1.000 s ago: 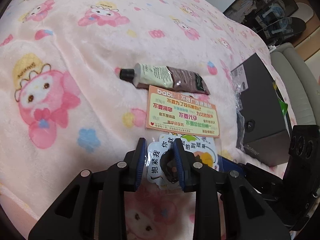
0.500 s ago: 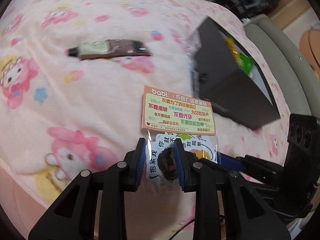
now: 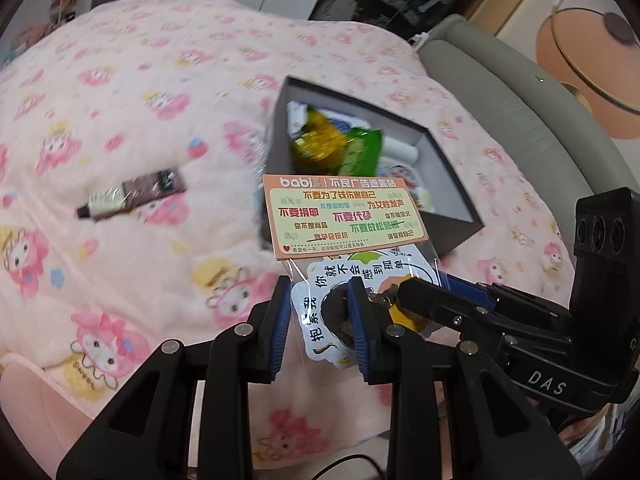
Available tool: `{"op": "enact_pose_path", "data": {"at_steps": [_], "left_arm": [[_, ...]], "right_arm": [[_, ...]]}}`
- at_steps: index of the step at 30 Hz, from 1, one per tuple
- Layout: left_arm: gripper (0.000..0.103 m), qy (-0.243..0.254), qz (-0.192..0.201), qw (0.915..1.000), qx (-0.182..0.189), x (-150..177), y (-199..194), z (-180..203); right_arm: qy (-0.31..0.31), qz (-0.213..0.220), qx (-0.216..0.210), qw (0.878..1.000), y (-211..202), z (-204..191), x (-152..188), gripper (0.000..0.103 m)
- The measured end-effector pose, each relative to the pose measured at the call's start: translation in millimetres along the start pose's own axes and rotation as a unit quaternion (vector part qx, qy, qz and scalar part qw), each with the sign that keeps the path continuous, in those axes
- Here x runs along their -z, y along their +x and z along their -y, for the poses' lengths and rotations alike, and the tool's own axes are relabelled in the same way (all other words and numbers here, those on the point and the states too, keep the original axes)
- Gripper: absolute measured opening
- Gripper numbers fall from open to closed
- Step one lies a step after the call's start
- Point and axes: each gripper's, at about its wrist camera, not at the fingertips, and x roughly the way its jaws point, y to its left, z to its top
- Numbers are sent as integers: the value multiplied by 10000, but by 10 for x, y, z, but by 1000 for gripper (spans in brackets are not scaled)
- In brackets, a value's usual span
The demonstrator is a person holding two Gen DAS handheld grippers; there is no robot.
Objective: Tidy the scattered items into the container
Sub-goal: 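Lift the sticker and card with the left tool over the box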
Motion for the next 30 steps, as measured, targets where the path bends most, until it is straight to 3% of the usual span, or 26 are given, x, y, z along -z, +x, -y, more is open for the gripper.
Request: {"op": "enact_pose_path", "data": {"at_steps": [17, 24, 30], "left_arm": [[27, 897, 172, 9957, 152, -561, 432, 898], [27, 973, 68, 9952, 88, -810, 879, 1054], [27, 1155, -76, 9931, -194, -1013, 1289, 1122]], "right_arm": [[306, 578, 281, 9975, -502, 716, -294, 24], [260, 626, 455, 9967, -439, 1069, -586, 24], [317, 536, 499, 9968, -188, 1397, -803, 24]]}}
